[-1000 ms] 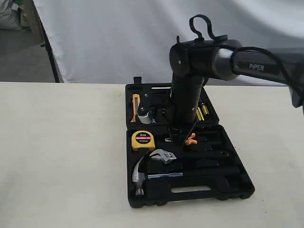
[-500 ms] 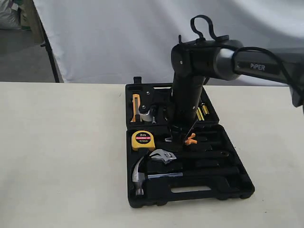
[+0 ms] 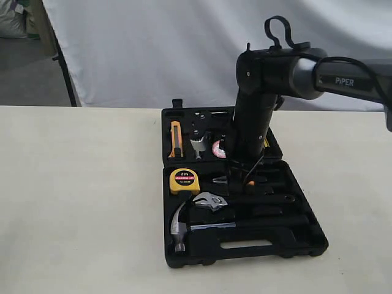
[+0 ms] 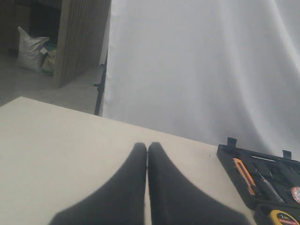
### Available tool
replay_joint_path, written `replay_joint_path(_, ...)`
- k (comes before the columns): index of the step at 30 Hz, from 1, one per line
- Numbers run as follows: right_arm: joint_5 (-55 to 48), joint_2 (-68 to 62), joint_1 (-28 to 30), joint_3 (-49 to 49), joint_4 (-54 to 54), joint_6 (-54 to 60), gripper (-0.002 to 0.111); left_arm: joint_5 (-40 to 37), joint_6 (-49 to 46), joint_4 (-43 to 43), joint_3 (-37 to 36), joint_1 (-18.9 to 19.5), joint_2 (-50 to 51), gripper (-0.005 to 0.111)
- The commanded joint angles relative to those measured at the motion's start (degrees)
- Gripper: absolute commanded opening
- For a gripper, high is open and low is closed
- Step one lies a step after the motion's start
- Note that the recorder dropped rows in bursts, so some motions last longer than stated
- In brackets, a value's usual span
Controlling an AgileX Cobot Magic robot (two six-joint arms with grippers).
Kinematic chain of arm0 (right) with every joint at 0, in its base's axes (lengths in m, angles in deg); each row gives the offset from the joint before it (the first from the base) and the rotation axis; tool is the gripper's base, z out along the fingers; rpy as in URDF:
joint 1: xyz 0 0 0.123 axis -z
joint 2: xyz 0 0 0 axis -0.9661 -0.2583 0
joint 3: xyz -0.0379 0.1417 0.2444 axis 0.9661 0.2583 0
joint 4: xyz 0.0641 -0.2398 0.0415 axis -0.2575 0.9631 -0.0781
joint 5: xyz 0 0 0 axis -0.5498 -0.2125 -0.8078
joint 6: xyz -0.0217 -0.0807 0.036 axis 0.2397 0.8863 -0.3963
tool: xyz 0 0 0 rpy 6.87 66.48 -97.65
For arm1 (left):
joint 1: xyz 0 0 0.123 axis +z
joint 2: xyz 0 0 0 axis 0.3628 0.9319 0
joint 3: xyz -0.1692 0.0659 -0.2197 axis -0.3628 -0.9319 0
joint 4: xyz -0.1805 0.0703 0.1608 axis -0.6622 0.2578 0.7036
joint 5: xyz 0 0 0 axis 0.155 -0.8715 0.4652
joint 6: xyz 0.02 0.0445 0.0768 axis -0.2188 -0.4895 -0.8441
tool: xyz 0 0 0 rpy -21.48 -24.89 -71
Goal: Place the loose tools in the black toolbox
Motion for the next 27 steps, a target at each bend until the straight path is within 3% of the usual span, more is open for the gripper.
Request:
replay_joint_path(1, -0.45, -0.37, 0.29, -0.01, -1.03, 3.26, 0.054, 0.41, 0.27, 0.25, 0.15, 1.45, -0.18, 0.001)
replay_joint_path(15, 0.53, -6.26, 0.29, -0.01, 2.55, 6.65, 0.055, 0.41, 0.27, 0.25, 0.15, 1.45, -0.18, 0.001)
replay_joint_path(17, 0.53, -6.26, 0.29, -0.01, 2.85, 6.65, 0.047, 0.41, 0.27, 0.25, 0.15, 1.45, -0.18, 0.001)
replay_joint_path(24, -0.36, -6.13, 0.29, -0.01, 2.85, 6.39, -0.001, 0.41, 0.27, 0.25, 0.15, 1.45, -0.18, 0.001)
replay_joint_path(27, -0.36, -5.25, 0.29, -0.01, 2.85, 5.85, 0.0, 0.41, 0.27, 0.25, 0.15, 1.45, -0.18, 0.001)
